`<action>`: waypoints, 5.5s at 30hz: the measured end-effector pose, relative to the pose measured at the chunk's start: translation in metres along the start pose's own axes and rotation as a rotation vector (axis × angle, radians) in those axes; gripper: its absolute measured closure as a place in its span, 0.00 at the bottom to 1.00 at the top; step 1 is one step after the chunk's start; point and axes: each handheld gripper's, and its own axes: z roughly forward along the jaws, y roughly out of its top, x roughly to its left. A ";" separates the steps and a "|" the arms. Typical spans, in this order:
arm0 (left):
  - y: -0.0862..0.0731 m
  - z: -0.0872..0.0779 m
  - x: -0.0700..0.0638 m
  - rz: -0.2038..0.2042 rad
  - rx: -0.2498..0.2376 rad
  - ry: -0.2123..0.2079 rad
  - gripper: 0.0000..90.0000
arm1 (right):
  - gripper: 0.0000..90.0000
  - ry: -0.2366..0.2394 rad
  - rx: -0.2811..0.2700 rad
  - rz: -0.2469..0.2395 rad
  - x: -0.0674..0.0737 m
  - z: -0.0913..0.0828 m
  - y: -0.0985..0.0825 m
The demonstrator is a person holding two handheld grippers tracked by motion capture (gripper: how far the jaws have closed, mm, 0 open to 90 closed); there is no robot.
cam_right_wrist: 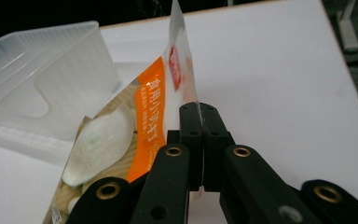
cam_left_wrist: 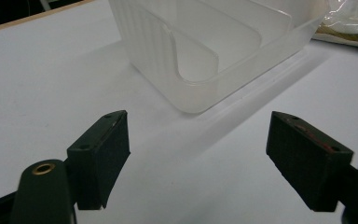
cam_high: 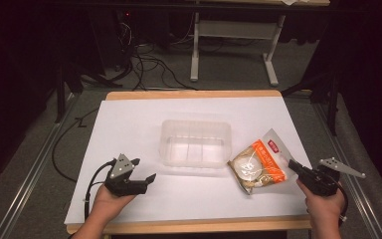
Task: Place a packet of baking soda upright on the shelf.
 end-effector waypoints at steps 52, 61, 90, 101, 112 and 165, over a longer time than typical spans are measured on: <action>0.027 0.033 -0.016 -0.040 -0.095 0.034 0.60 | 0.86 0.000 -0.207 -0.027 0.012 -0.007 0.019; 0.027 0.033 -0.019 -0.022 -0.089 0.018 0.59 | 0.73 0.012 -0.159 -0.032 0.007 0.006 0.016; 0.026 0.022 -0.016 -0.016 -0.133 0.005 0.55 | 0.87 -0.029 -0.156 -0.100 0.033 0.012 0.003; 0.026 0.022 -0.017 0.000 -0.138 0.004 0.53 | 1.00 0.003 -0.148 -0.113 0.045 0.012 0.011; 0.026 0.021 -0.016 -0.006 -0.145 0.016 0.50 | 1.00 -0.035 -0.198 -0.152 0.055 0.004 0.017; 0.005 -0.015 0.026 -0.155 -0.156 0.091 0.31 | 1.00 -0.001 -0.355 -0.116 0.100 0.002 0.082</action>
